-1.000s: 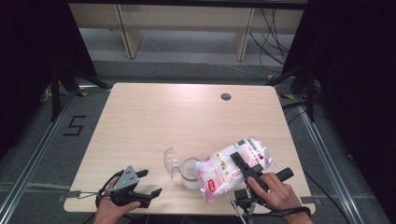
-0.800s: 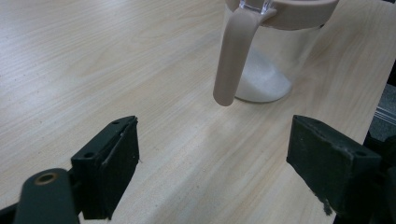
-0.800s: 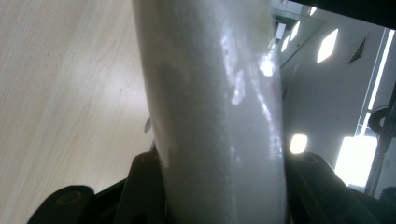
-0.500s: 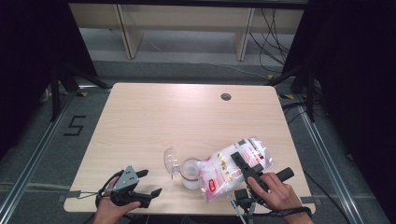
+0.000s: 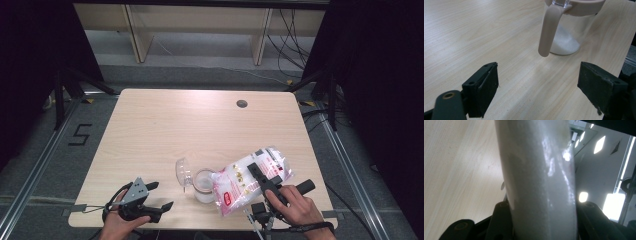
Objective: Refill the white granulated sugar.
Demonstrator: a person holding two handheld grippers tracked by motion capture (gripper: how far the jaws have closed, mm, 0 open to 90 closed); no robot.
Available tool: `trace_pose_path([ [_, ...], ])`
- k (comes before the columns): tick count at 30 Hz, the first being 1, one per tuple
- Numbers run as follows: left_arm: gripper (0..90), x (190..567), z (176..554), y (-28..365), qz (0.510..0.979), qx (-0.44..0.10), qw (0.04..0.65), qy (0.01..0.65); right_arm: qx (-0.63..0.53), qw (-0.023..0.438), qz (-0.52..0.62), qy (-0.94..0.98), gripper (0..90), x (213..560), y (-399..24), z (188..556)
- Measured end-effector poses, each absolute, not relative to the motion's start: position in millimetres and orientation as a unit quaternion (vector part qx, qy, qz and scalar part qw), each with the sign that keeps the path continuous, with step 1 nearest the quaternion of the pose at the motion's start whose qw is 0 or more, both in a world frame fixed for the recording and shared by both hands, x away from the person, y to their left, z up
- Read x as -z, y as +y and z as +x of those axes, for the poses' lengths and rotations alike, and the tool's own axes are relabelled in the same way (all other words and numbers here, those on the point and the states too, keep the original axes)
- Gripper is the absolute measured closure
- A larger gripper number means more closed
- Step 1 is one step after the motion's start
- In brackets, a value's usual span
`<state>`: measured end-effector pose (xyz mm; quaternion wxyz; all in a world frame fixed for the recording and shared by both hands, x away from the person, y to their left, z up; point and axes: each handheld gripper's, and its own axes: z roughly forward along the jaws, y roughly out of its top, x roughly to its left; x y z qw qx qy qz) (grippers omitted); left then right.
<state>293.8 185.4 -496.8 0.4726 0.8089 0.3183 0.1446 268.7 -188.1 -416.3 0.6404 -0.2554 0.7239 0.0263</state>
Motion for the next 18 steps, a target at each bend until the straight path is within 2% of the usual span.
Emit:
trace_pose_path([
  [18, 16.5, 496.7, 294.8, 186.0, 0.812, -0.148, 0.471, 0.311, -0.019, 0.638, -0.262, 0.724, 63.9, 418.4, -186.0, 267.9],
])
